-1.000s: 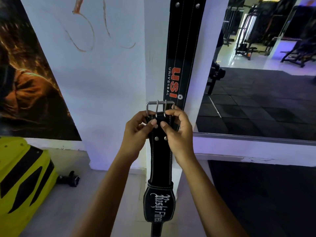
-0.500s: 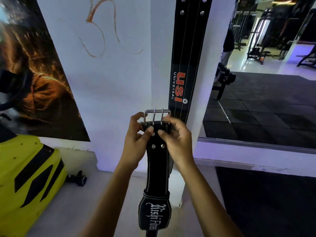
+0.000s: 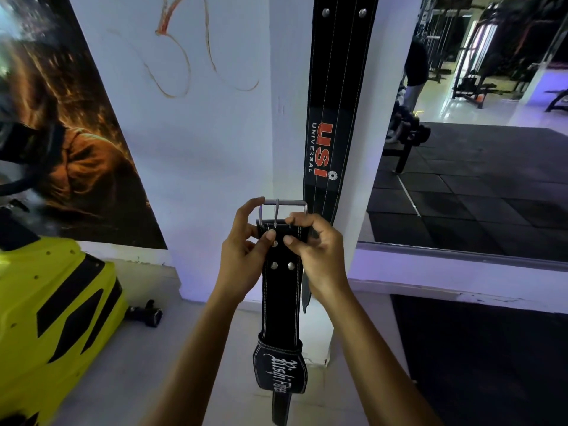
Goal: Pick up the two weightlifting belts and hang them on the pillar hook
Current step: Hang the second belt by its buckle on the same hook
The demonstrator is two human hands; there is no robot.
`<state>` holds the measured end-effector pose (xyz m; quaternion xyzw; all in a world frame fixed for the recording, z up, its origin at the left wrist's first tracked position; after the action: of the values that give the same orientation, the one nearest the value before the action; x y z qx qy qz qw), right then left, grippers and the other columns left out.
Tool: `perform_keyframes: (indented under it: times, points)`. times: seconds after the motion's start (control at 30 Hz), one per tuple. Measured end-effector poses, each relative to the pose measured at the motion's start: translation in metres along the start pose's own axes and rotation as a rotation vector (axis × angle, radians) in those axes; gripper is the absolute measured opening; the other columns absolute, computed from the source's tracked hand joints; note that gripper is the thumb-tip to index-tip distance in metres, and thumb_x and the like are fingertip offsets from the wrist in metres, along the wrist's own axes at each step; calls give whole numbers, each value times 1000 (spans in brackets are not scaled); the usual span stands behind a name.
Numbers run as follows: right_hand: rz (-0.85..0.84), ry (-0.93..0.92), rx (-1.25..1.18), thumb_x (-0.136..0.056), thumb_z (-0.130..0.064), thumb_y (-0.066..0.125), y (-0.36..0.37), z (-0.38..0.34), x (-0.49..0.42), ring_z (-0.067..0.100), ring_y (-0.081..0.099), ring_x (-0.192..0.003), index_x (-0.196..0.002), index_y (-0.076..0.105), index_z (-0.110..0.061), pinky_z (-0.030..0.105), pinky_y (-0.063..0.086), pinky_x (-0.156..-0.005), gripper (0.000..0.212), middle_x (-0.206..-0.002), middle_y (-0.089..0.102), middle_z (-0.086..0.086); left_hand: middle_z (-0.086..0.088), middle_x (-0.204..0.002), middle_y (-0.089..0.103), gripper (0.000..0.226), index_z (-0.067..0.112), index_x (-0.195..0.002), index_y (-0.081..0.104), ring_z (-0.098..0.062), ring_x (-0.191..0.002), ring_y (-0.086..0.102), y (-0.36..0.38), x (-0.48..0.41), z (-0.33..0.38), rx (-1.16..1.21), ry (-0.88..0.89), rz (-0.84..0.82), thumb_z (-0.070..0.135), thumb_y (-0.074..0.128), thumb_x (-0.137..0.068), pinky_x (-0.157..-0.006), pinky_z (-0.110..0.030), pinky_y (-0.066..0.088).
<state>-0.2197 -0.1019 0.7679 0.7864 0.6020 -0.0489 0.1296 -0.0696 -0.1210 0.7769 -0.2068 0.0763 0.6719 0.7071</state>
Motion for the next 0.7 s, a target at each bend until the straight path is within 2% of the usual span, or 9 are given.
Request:
perform_keyframes:
  times: [0.03, 0.1, 0.2, 0.3, 0.4, 0.43, 0.5, 0.6, 0.7]
  points:
    - [5, -22, 20, -80, 15, 63, -1, -2, 1, 5, 72, -79, -95, 67, -11, 36, 56, -57, 31, -96, 70, -7, -12, -83, 63, 52, 48, -131, 43, -39, -77, 68, 1, 1, -1, -3, -5, -4, 16, 57, -92, -70, -60, 57]
    - [15, -84, 83, -79, 17, 63, -3, -6, 1, -3, 70, -76, -91, 67, -12, 24, 57, -56, 31, -95, 70, -5, -12, -85, 65, 53, 49, -130, 43, -37, -76, 69, 3, 1, 0, -13, -3, -7, 13, 57, -93, -71, -58, 58]
    - [31, -149, 128, -78, 17, 64, -6, -13, 1, -8, 68, -76, -91, 67, -8, 14, 55, -52, 28, -96, 70, -3, -14, -86, 67, 53, 48, -131, 43, -34, -77, 71, 5, 0, 3, -12, 12, -7, 13, 58, -94, -72, -57, 58]
    - [23, -178, 132, -80, 14, 65, -5, -17, 0, 0, 71, -81, -92, 69, -9, 23, 60, -56, 26, -101, 71, 1, -16, -87, 66, 51, 46, -130, 43, -37, -79, 70, 4, -2, 5, 34, 6, 2, 17, 59, -92, -72, -60, 57]
    - [36, -237, 135, -80, 12, 65, -5, -22, -3, 15, 71, -96, -94, 70, -16, 32, 61, -78, 32, -104, 73, 2, -11, -88, 65, 41, 42, -119, 39, -41, -76, 69, 3, -1, 10, 71, 23, -1, 17, 57, -93, -69, -64, 55]
    - [35, -246, 137, -80, 11, 65, -5, -22, -3, 19, 71, -99, -95, 69, -19, 34, 60, -81, 34, -104, 73, 2, -9, -89, 63, 37, 41, -116, 40, -43, -73, 69, 3, -1, 11, 62, 42, -23, 15, 56, -94, -67, -64, 55]
    - [28, -241, 144, -80, 9, 65, -6, -20, -5, 24, 71, -100, -95, 68, -25, 41, 61, -80, 38, -105, 72, 3, -8, -89, 60, 34, 37, -115, 48, -46, -70, 66, 6, -4, 12, 33, 61, -77, 10, 54, -96, -62, -62, 56]
    - [29, -211, 120, -79, 9, 64, -7, -14, -7, 27, 70, -101, -96, 65, -28, 46, 60, -79, 40, -110, 71, 5, -13, -95, 59, 49, 40, -127, 53, -49, -78, 65, 10, -8, 9, 12, 31, -115, 2, 50, -96, -63, -58, 59]
    - [34, -196, 99, -78, 12, 62, -9, -9, -7, 24, 68, -106, -100, 61, -22, 45, 60, -81, 41, -113, 70, 7, -7, -94, 54, 47, 30, -130, 56, -36, -75, 67, 16, -8, 4, 71, -18, -168, -3, 46, -97, -67, -50, 62]
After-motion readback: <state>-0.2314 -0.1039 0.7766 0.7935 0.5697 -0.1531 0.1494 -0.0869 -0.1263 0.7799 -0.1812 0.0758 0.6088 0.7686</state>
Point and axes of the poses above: each hand's wrist, its own x-axis away from the middle knuckle, its own y-axis out of the palm, z = x × y, the point moved 9 cm from there along -x, towards the middle knuckle
